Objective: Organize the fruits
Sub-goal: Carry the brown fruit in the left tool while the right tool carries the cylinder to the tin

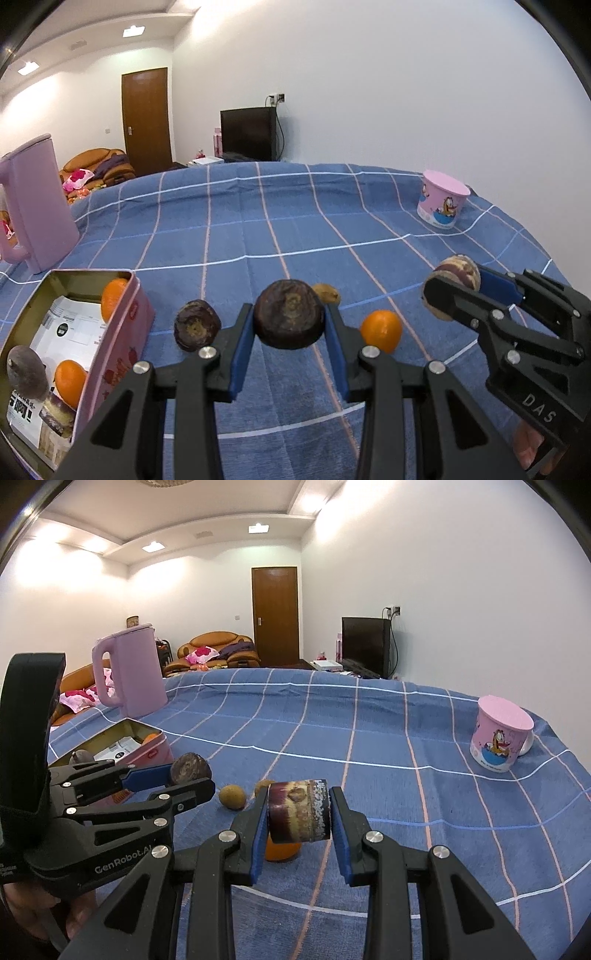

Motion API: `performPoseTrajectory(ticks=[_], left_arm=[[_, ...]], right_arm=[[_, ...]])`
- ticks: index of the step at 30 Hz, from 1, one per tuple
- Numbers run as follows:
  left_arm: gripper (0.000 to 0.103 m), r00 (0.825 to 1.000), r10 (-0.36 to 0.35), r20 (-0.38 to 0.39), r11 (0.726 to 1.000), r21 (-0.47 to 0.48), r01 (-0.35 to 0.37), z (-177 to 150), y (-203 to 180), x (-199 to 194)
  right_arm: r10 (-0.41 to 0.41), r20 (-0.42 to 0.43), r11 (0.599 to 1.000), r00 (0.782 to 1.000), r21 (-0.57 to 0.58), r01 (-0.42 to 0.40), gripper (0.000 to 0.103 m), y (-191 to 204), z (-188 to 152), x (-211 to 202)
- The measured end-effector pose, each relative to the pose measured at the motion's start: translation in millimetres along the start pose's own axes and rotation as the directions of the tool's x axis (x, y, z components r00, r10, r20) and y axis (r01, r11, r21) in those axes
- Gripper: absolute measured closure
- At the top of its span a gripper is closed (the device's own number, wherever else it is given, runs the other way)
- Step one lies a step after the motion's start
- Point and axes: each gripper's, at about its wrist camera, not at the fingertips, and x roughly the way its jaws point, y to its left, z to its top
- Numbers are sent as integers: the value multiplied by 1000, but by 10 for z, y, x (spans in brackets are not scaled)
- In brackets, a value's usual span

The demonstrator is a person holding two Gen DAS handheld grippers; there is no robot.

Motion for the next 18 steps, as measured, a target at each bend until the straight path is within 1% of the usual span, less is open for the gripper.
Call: performPoseTrajectory(ticks=[18], left_arm=[[64,995,46,83,999,14,-48,-18,-9,-164]], right_arm=[[-2,58,1000,998,-17,3,70,17,1,-99]])
